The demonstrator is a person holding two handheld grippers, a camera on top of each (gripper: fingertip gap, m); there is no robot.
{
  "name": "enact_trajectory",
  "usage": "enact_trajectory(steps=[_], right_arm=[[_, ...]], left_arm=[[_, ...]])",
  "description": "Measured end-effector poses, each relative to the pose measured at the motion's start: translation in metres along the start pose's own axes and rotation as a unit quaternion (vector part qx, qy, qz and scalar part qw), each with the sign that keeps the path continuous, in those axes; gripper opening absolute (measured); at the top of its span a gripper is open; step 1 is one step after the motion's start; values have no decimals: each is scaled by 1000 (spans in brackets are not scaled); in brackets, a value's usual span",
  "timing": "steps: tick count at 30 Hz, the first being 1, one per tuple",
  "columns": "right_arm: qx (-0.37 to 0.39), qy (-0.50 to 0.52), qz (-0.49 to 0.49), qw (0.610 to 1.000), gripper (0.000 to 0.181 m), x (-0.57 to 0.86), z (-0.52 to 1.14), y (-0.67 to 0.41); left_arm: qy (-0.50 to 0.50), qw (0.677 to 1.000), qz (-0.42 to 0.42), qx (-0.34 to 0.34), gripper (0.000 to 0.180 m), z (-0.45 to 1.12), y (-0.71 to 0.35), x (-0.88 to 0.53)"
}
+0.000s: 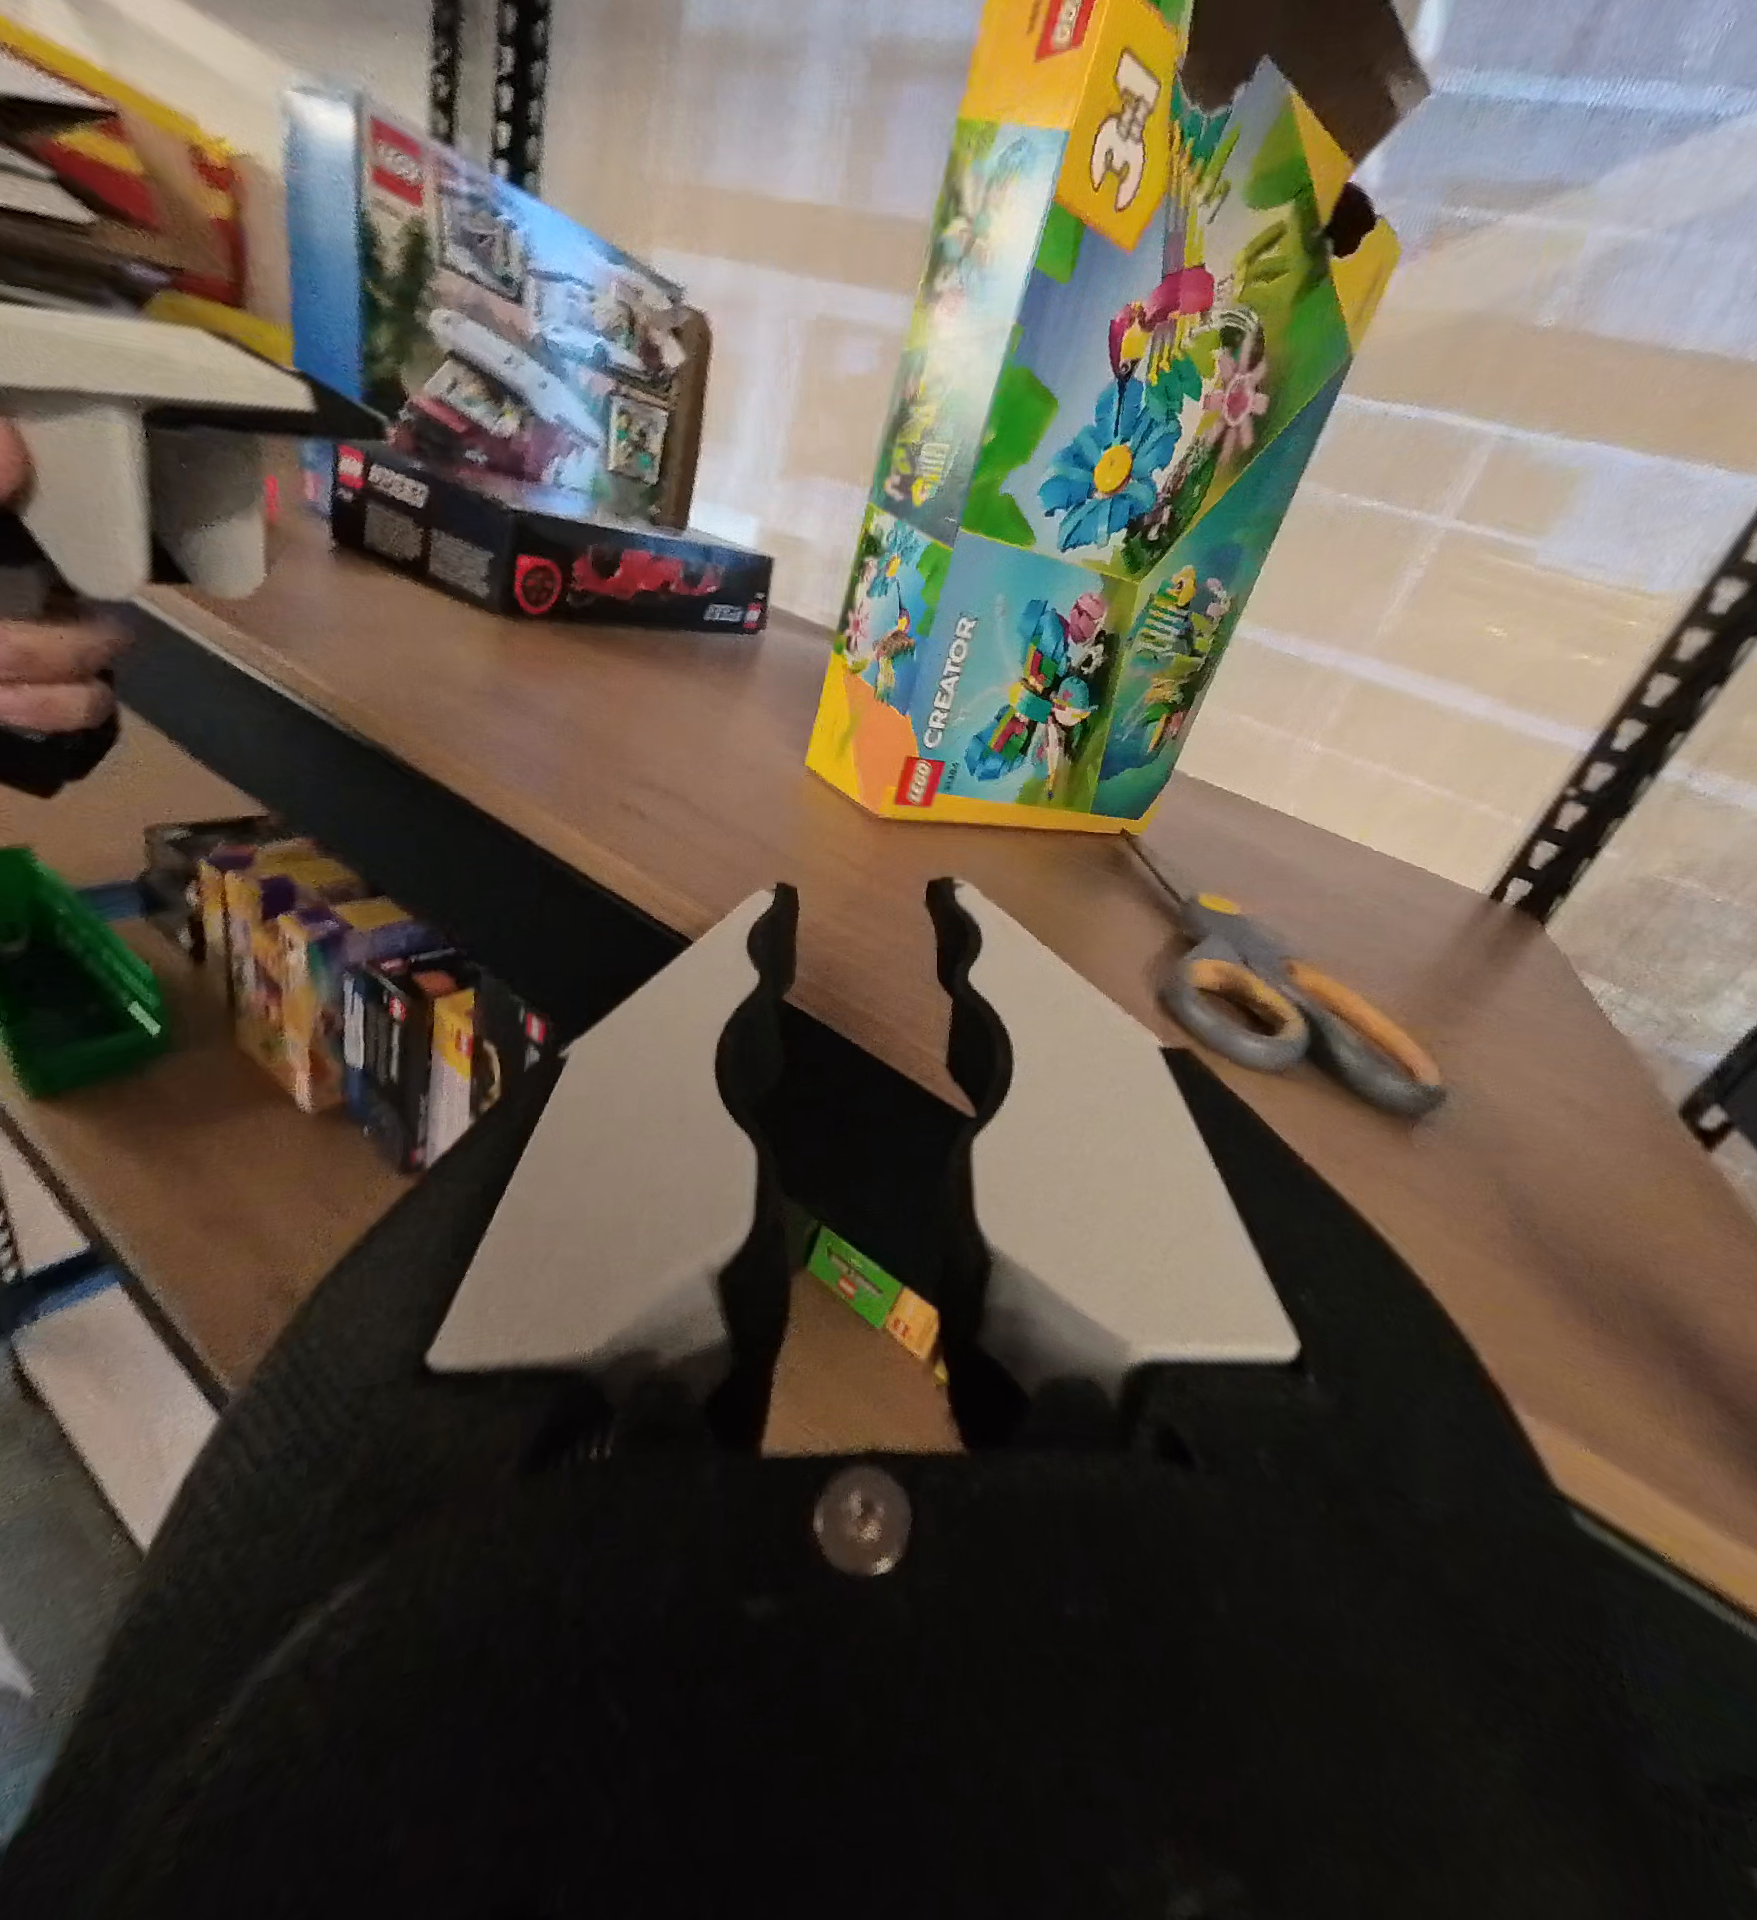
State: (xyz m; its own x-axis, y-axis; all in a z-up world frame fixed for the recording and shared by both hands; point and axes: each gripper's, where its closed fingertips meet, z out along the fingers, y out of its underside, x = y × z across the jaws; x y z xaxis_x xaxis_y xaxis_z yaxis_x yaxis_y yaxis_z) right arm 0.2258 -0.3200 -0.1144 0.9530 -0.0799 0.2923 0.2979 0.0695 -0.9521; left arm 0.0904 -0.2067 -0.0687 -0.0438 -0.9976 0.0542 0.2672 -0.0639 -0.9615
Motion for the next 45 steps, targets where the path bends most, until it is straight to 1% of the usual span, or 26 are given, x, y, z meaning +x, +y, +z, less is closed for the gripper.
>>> enact_trajectory(steps=[2,4,9,11,14,16,19,23,26,30,34,37,41,45], right_arm=[[1,-21,-11,1000,25,15,-14,3],[2,-25,-10,1000,25,29,-29,11],[-4,-57,61,996,25,41,-52,38],[-6,-61,50,997,25,48,-58,43],[0,-48,21,999,22,63,-64,47],[2,-43,33,999,22,71,-65,49],[8,-66,57,996,20,67,-68,54],[-24,-79,25,996,18,61,-66,76],[-23,-78,0,997,17,63,-64,74],[-25,-92,-13,995,16,66,-55,64],[-30,-142,-23,989,16,54,-44,53],[-38,-160,-34,986,16,47,-41,54],[-39,-174,-11,984,16,39,-43,57],[-43,-187,26,981,16,31,-47,67]], left_arm=[[-30,1000,3,6,26,11,8,8],[-41,999,5,-4,26,26,14,18],[-72,996,57,-20,26,54,8,41],[-76,995,64,-27,25,61,11,45],[-70,996,33,-40,25,73,18,49],[-60,997,15,-48,26,78,20,52],[-77,995,24,-59,25,77,27,49],[-98,993,7,-68,24,77,44,42],[-98,992,6,-81,24,84,51,35],[-86,994,1,-63,24,99,42,29],[-78,995,2,-55,24,104,43,33],[-78,995,-1,-54,25,97,51,40],[-93,993,-17,-66,25,84,65,44],[-107,992,-25,-62,25,77,66,44]])
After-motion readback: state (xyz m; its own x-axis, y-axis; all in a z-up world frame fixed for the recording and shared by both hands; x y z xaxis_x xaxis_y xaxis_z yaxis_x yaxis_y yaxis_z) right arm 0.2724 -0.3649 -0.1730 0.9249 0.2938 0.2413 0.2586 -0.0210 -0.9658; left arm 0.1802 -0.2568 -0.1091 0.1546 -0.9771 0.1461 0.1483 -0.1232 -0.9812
